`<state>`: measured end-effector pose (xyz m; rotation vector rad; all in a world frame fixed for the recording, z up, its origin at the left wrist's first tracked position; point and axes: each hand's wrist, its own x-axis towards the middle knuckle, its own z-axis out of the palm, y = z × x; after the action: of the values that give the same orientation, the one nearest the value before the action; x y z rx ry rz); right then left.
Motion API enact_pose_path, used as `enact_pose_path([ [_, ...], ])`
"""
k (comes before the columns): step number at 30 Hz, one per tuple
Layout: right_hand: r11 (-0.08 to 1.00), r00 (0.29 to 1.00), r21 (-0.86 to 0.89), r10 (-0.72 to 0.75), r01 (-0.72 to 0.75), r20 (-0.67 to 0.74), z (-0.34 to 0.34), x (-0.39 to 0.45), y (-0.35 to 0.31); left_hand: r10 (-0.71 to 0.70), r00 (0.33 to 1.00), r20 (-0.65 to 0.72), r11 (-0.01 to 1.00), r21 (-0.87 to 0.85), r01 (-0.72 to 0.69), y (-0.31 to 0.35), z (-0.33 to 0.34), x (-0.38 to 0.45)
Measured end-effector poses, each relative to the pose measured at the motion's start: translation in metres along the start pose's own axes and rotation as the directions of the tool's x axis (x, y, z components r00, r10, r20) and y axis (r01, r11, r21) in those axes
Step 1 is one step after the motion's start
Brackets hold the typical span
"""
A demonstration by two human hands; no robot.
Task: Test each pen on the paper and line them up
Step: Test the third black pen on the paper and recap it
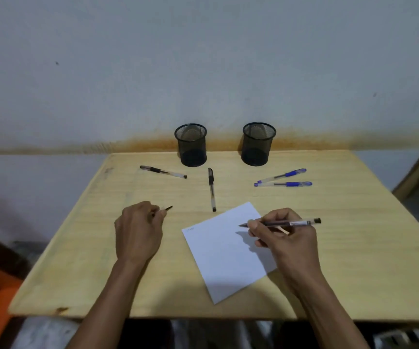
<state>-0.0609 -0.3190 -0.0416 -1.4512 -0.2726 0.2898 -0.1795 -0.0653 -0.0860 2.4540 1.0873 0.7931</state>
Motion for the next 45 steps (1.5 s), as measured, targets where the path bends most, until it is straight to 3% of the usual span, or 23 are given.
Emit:
enact_pose_path([
  [3, 0.999, 0.999, -0.029, -0.015, 0.016, 0.036, 0.004, -0.001, 0.008, -0.024, 0.999, -0.045, 0.992, -0.124, 0.018, 0.005, -0.004, -0.012],
  [5, 1.0, 0.998, -0.012, -0.002, 0.003, 0.061, 0.008, -0.002, 0.014, 0.087, 0.992, -0.093, 0.973, -0.204, -0.105, 0.012, -0.007, -0.026],
  [8, 1.0, 0.992, -0.029, -0.002, 0.006, 0.128, 0.021, 0.001, 0.016, 0.346, 0.938, 0.009, 0.92, -0.199, -0.337, 0.015, -0.004, -0.044],
  [10, 0.994, 0.981, -0.099, -0.035, 0.054, 0.189, 0.034, 0.006, 0.016, 0.414, 0.903, 0.115, 0.904, -0.172, -0.392, 0.008, 0.001, -0.047],
  [13, 0.97, 0.96, -0.212, -0.054, 0.116, 0.275, 0.053, 0.017, 0.015, 0.394, 0.891, 0.223, 0.919, -0.093, -0.383, 0.005, 0.004, -0.046],
  [18, 0.918, 0.926, -0.367, 0.002, 0.147, 0.377, 0.074, 0.035, 0.022, 0.398, 0.893, 0.21, 0.917, -0.108, -0.383, 0.001, 0.008, -0.045],
  [26, 0.904, 0.94, -0.403, 0.003, 0.144, 0.342, 0.073, 0.04, 0.039, 0.492, 0.869, 0.056, 0.868, -0.104, -0.485, -0.001, 0.012, -0.047],
  [36, 0.878, 0.925, -0.419, -0.065, 0.232, 0.375, 0.078, 0.044, 0.047, 0.449, 0.87, 0.203, 0.893, -0.063, -0.446, 0.002, 0.008, -0.043],
  [45, 0.861, 0.916, -0.436, -0.081, 0.263, 0.392, 0.08, 0.044, 0.049, 0.432, 0.881, 0.193, 0.902, -0.097, -0.421, 0.002, 0.008, -0.044],
])
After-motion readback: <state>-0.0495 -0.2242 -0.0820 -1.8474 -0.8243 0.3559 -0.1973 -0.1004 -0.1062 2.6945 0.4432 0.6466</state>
